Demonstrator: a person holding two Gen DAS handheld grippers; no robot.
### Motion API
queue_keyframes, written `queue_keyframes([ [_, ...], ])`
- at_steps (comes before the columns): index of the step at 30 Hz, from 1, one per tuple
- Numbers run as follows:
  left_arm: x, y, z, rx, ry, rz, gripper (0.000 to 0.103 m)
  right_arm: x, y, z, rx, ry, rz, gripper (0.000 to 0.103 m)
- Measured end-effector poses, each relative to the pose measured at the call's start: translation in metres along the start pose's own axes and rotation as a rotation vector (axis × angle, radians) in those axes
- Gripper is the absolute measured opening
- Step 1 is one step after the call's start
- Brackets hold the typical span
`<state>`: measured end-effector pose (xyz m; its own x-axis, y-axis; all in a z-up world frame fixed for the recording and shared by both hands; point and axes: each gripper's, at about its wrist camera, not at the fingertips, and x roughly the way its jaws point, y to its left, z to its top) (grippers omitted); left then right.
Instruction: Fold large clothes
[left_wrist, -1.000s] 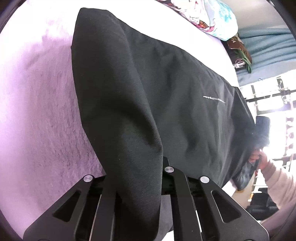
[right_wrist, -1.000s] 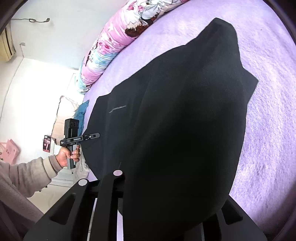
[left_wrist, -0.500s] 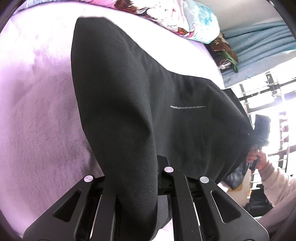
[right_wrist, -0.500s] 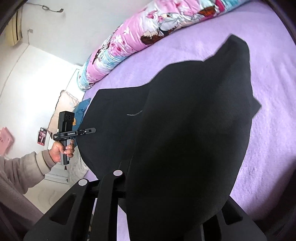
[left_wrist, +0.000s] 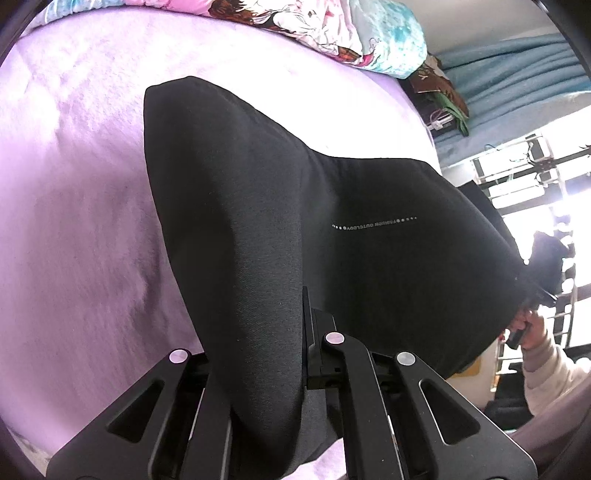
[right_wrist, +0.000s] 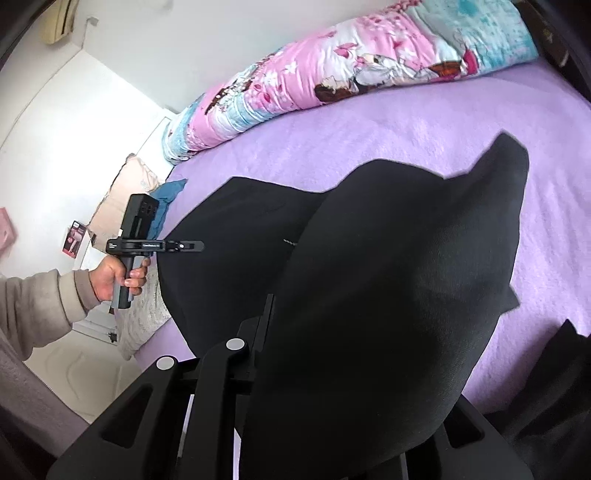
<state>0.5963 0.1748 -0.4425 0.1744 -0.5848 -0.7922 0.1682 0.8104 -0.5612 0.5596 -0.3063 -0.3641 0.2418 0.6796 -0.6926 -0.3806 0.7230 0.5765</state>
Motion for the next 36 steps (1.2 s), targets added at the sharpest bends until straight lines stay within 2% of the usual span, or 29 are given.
queue_keyframes([
  [9,-0.01,-0.028,-0.002,0.007,-0.017,-0.028,0.003,-0.033,0.011,0.006,-0.044,-0.03,0.004,0.017],
  [19,-0.034,-0.086,0.009,0.049,-0.031,-0.046,0.003,-0.089,0.024,0.009,-0.05,-0.081,0.01,0.017],
  [24,-0.041,-0.135,0.023,0.106,-0.013,-0.056,0.003,-0.137,0.024,0.003,-0.018,-0.134,0.015,0.017],
  [29,-0.049,-0.196,0.042,0.163,-0.016,-0.105,0.003,-0.201,0.019,-0.008,0.026,-0.214,0.026,0.017],
  [33,-0.044,-0.255,0.055,0.216,0.004,-0.147,0.003,-0.253,0.014,-0.022,0.054,-0.273,0.007,0.017],
  [36,-0.032,-0.31,0.06,0.296,0.028,-0.182,0.003,-0.295,0.01,-0.04,0.07,-0.309,-0.026,0.017],
])
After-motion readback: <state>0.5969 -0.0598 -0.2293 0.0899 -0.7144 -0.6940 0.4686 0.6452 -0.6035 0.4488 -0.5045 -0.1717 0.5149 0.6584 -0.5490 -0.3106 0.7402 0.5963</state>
